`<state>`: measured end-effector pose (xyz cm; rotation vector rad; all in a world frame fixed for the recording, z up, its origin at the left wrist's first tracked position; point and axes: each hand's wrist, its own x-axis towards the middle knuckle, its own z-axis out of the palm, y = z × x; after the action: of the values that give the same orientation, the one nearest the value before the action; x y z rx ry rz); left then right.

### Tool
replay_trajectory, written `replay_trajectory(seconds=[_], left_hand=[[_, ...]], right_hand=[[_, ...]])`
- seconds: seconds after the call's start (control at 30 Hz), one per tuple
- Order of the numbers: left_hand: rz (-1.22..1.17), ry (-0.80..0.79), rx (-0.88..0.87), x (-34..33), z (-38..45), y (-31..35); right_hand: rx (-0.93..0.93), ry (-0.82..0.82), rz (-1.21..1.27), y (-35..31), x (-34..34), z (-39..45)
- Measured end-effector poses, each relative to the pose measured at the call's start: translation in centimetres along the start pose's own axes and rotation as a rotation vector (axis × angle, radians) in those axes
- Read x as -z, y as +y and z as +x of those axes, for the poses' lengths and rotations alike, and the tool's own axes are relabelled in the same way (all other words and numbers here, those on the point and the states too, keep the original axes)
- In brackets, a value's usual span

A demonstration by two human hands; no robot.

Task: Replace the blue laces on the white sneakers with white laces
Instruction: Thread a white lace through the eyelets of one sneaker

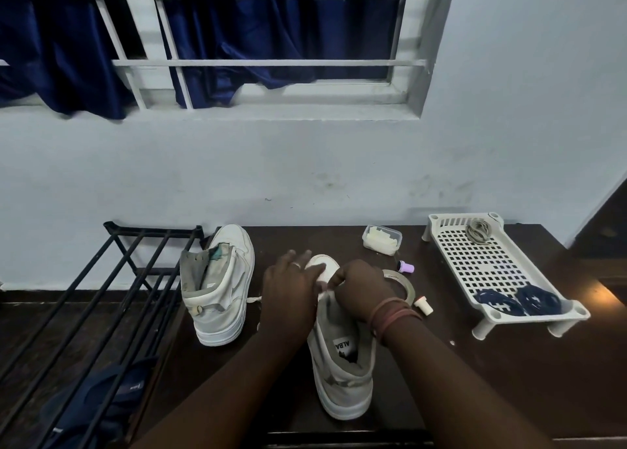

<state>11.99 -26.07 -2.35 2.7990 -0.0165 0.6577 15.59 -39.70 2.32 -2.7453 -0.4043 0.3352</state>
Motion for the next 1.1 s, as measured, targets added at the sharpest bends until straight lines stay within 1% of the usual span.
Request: replay_trajectory(seconds=[0.03, 0.07, 0.1, 0.13, 0.17, 0.23, 0.27, 0.3, 0.37, 0.43, 0.5, 0.67, 0.77, 0.93, 1.1], left_hand=[[-0.115, 0.019, 0.103, 0.6, 0.4, 0.4], [-0.265, 0.021, 0.245, 1.5, 0.8, 0.9], [-0.401, -0.015, 0.417, 2.3, 1.3, 1.4], [-0.489, -0.089, 0.549, 3.3, 1.6, 2.0], [-0.506, -0.181, 0.594, 3.8, 1.7, 2.5], [-0.469, -0.34, 0.552, 4.5, 1.2, 3.9], [-0.439, -0.379, 0.507, 4.4, 0.7, 4.5], [-0.389, -0.384, 0.459, 4.0, 0.3, 4.8], [-0.25, -0.337, 0.411, 2.7, -0.2, 5.1], [-0.134, -0.285, 0.44, 2.2, -0.4, 5.0], [-0.101, -0.289, 0.484, 1.9, -0.5, 4.7], [-0.082, -0.324, 0.396, 1.1, -0.9, 3.0], [-0.125, -0.297, 0.419, 0.9, -0.9, 2.8], [-0.244, -0.233, 0.547, 0.8, -1.1, 2.4], [-0.259, -0.241, 0.52, 0.5, -1.2, 2.4]], right_hand=[[0.003, 0.039, 0.035, 0.0, 0.4, -0.1], [-0.005, 0.085, 0.102, 0.1, 0.7, -0.1], [-0.02, 0.147, 0.196, 0.1, 1.0, 0.0], [-0.052, 0.202, 0.318, 0.1, 1.2, 0.1], [-0.079, 0.249, 0.458, 0.1, 1.4, 0.2], [-0.147, 0.255, 0.737, 0.0, 1.4, 0.5], [-0.172, 0.228, 0.813, -0.1, 1.3, 0.6], [-0.177, 0.201, 0.818, -0.1, 1.0, 0.7], [-0.158, 0.165, 0.664, -0.2, 0.5, 0.9], [-0.126, 0.161, 0.424, -0.3, 0.1, 0.9], [-0.088, 0.149, 0.277, -0.1, -0.2, 1.0], [0.002, 0.112, 0.067, 0.3, -1.0, 1.3], [0.024, 0.101, 0.037, 0.7, -1.6, 1.2], [0.071, 0.13, -0.024, 1.4, -2.9, 1.0], [0.049, 0.201, 0.049, 1.4, -3.5, 1.1]])
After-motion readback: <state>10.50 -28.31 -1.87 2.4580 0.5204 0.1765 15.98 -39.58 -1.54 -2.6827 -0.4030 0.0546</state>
